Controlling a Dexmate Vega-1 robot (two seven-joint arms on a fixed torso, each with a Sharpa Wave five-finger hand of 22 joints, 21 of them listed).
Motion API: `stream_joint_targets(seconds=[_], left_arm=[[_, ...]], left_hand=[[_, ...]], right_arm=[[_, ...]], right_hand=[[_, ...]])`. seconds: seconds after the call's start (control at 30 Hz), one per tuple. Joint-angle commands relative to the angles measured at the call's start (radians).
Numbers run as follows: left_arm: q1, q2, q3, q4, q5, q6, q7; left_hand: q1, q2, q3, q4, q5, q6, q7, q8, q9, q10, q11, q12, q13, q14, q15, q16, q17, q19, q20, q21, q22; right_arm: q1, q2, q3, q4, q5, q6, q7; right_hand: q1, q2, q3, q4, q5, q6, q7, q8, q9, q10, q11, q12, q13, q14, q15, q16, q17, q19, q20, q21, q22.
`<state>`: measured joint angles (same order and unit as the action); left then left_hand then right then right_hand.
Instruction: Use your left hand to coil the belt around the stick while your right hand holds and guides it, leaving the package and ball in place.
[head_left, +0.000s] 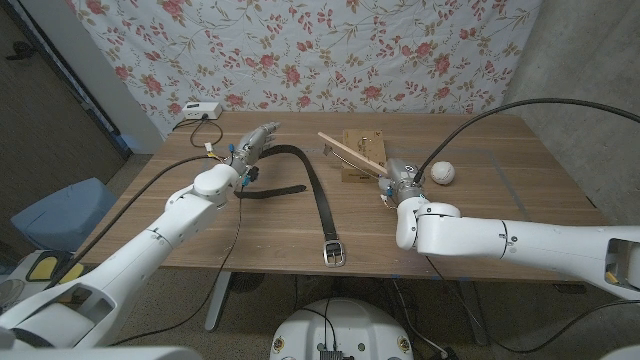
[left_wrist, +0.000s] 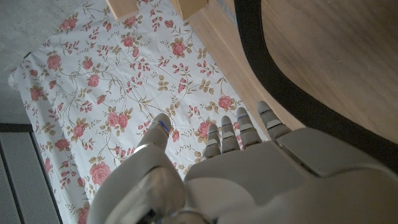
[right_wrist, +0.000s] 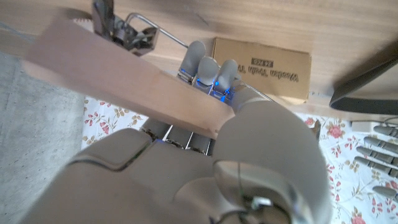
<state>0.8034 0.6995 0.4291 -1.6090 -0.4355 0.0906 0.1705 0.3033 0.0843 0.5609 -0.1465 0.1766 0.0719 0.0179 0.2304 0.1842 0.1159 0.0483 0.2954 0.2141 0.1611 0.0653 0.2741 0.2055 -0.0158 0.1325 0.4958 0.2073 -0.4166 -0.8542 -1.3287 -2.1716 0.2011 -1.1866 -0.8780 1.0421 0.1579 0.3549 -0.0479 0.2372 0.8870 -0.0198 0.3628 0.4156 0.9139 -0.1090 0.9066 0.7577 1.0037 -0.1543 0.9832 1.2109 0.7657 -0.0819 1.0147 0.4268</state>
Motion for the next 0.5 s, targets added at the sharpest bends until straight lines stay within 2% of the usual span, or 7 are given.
stream_joint_targets(seconds=[0.03,0.3,0.43,0.5], left_arm=[[0.017,0.150,-0.014,-0.325,0.088,0.493,0.162],[-0.021,0.214,-0.001,-0.481,0.083,0.832,0.184],[-0.048,0.217,0.015,-0.534,0.083,0.998,0.212],[-0.080,0.222,0.045,-0.555,0.093,1.087,0.218]], left_hand=[[0.028,0.001,0.001,-0.014,-0.003,0.027,0.008,0.011,0.003,0.028,-0.002,0.012,0.007,0.028,-0.007,0.014,0.009,0.020,0.007,0.012,0.006],[0.059,-0.003,0.001,-0.026,-0.004,0.055,0.013,0.018,0.005,0.051,0.001,0.021,0.014,0.046,-0.006,0.025,0.017,0.039,0.012,0.021,0.007],[0.082,-0.010,-0.002,-0.031,-0.004,0.083,0.018,0.026,0.007,0.072,-0.002,0.031,0.021,0.065,-0.011,0.038,0.025,0.061,0.018,0.030,0.007],[0.102,-0.015,-0.005,-0.032,-0.004,0.103,0.017,0.030,0.008,0.093,-0.012,0.042,0.027,0.081,-0.015,0.049,0.031,0.073,0.012,0.035,0.007]], right_arm=[[-0.207,-0.012,0.182,0.022,-0.517,0.162,0.123],[-0.311,-0.002,0.306,0.065,-0.617,0.297,0.203],[-0.352,0.006,0.367,0.087,-0.652,0.366,0.232],[-0.372,0.010,0.397,0.095,-0.667,0.398,0.244]], right_hand=[[0.015,0.021,0.006,0.008,0.007,0.019,-0.004,0.013,0.010,0.003,-0.005,0.008,0.003,-0.001,-0.065,-0.004,0.004,-0.008,-0.087,0.012,0.002],[0.016,0.021,0.007,0.012,0.012,0.016,-0.003,0.018,0.025,0.004,-0.003,0.010,0.006,-0.001,-0.065,-0.005,0.008,-0.014,-0.087,0.025,0.001],[0.016,0.020,0.007,0.015,0.014,0.016,-0.005,0.022,0.035,0.004,-0.005,0.011,0.008,-0.001,-0.065,-0.005,0.010,-0.018,-0.086,0.033,0.000],[0.016,0.020,0.007,0.015,0.015,0.016,-0.004,0.024,0.038,0.005,-0.004,0.010,0.007,-0.001,-0.065,-0.005,0.011,-0.019,-0.086,0.036,0.000]])
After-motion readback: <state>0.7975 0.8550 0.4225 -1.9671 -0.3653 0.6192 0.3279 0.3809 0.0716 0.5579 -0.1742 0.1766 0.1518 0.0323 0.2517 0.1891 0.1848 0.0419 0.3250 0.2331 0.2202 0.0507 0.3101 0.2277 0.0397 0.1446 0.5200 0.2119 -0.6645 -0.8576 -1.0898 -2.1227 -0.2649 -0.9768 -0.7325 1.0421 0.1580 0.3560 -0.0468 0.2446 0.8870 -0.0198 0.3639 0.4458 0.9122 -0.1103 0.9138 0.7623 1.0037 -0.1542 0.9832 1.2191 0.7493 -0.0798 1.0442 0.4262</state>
